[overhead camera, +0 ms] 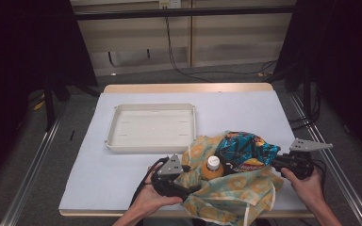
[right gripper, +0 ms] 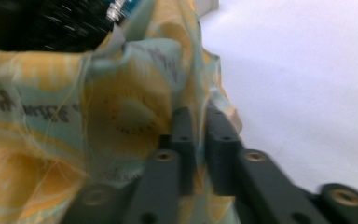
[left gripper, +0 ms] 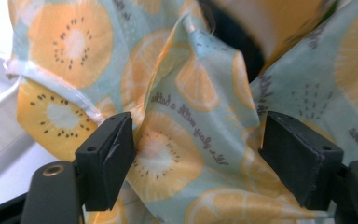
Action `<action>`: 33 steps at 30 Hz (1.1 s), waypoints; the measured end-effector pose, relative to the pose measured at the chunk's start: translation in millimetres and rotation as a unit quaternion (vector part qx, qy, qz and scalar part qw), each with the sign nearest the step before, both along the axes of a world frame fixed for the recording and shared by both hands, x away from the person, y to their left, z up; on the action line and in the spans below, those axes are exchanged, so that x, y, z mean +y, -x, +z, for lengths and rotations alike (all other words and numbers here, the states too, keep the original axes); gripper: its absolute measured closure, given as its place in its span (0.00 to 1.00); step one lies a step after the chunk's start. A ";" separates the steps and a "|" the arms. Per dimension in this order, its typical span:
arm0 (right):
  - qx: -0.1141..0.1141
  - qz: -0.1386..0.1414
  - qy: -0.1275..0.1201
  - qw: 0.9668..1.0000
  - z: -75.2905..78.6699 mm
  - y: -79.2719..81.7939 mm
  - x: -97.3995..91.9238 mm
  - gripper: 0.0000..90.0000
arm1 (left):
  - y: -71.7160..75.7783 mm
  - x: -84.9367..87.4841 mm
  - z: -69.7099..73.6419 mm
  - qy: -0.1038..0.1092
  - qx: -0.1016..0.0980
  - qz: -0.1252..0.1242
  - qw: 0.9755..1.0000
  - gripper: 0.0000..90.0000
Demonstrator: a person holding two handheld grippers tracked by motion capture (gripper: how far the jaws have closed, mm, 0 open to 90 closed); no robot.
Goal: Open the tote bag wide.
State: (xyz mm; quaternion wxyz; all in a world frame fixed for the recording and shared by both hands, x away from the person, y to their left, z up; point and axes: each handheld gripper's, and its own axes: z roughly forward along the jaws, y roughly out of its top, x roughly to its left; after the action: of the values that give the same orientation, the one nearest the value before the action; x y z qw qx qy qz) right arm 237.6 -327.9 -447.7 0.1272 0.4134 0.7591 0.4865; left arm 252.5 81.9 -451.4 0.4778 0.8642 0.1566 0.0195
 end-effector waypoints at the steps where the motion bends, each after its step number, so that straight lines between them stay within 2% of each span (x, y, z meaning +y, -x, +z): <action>1: -0.003 -0.007 -0.004 1.000 4.1 3.4 -1.0 0.80 | 1.3 2.3 3.9 0.013 0.003 0.002 1.000 0.26; 2: -0.011 -0.011 -0.015 1.000 12.6 11.2 -5.7 0.71 | 4.3 7.5 13.1 0.034 -0.001 0.009 0.999 0.25; 3: -0.016 -0.017 -0.019 1.000 16.8 15.9 -8.2 0.67 | 4.3 7.5 13.1 0.034 -0.001 0.009 0.999 0.25; 4: -0.016 -0.017 -0.019 1.000 16.8 15.9 -8.2 0.67 | 5.5 9.7 17.6 0.044 -0.006 0.009 0.999 0.25; 5: -0.022 -0.022 -0.021 0.999 24.2 26.2 -12.4 0.61 | 7.0 11.9 22.2 0.047 -0.012 0.012 0.999 0.27; 6: -0.026 -0.024 -0.022 0.999 27.0 31.9 -14.5 0.60 | 9.4 14.0 29.1 0.068 -0.014 0.009 0.998 0.27; 7: -0.026 -0.024 -0.022 0.999 27.0 31.9 -14.5 0.60 | 9.4 14.0 29.1 0.068 -0.014 0.009 0.998 0.28; 8: -0.027 -0.022 -0.027 0.999 30.0 38.0 -15.8 0.59 | 11.3 14.4 31.8 0.078 -0.011 0.010 0.997 0.28; 10: -0.028 -0.020 -0.037 0.999 35.7 50.0 -16.8 0.56 | 14.2 15.6 36.4 0.090 -0.014 0.006 0.996 0.32; 12: -0.034 -0.009 -0.042 0.998 41.6 61.1 -15.0 0.55 | 16.9 17.6 39.8 0.110 -0.005 -0.002 0.994 0.37; 13: -0.037 0.002 -0.040 0.999 46.8 69.7 -10.6 0.52 | 18.6 18.8 41.2 0.111 -0.005 -0.002 0.994 0.45; 14: -0.037 0.008 -0.042 0.998 49.0 73.3 -7.2 0.50 | 23.1 18.7 42.9 0.127 -0.003 -0.017 0.992 0.50; 15: -0.037 0.008 -0.042 0.998 49.0 73.3 -7.2 0.50 | 23.1 18.7 42.9 0.127 -0.003 -0.017 0.992 0.56; 18: -0.030 0.031 -0.046 0.998 51.0 78.1 3.5 0.44 | 29.0 15.0 43.8 0.116 -0.002 -0.042 0.992 0.60; 19: -0.025 0.041 -0.050 0.998 50.0 78.6 8.3 0.42 | 29.8 13.2 42.2 0.123 0.002 -0.050 0.991 0.62; 20: -0.022 0.050 -0.045 0.997 49.0 78.9 14.9 0.38 | 31.9 9.0 39.5 0.110 0.001 -0.054 0.992 0.61; 22: -0.018 0.060 -0.043 0.997 47.5 78.1 20.5 0.35 | 32.3 6.4 37.5 0.106 0.002 -0.059 0.993 0.61; 24: -0.014 0.060 -0.040 0.997 46.5 77.4 23.0 0.34 | 34.2 0.1 33.2 0.093 0.006 -0.070 0.993 0.62; 29: -0.002 0.067 -0.027 0.997 36.5 72.0 29.5 0.26 | 39.0 -15.0 20.8 0.059 0.009 -0.108 0.992 0.76; 32: 0.007 0.076 -0.032 0.997 32.0 69.3 31.3 0.25 | 36.3 -21.4 14.2 0.046 0.014 -0.107 0.993 0.78; 33: 0.008 0.076 -0.026 0.997 31.2 69.5 32.5 0.26 | 35.6 -22.9 12.3 0.044 0.017 -0.107 0.993 0.78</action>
State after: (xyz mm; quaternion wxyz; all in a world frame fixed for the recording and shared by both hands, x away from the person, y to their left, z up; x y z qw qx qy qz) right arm 168.1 -295.4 -416.5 0.0728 0.3613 0.7768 0.5106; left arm 216.9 59.0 -439.2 0.5122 0.8542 0.0720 -0.0536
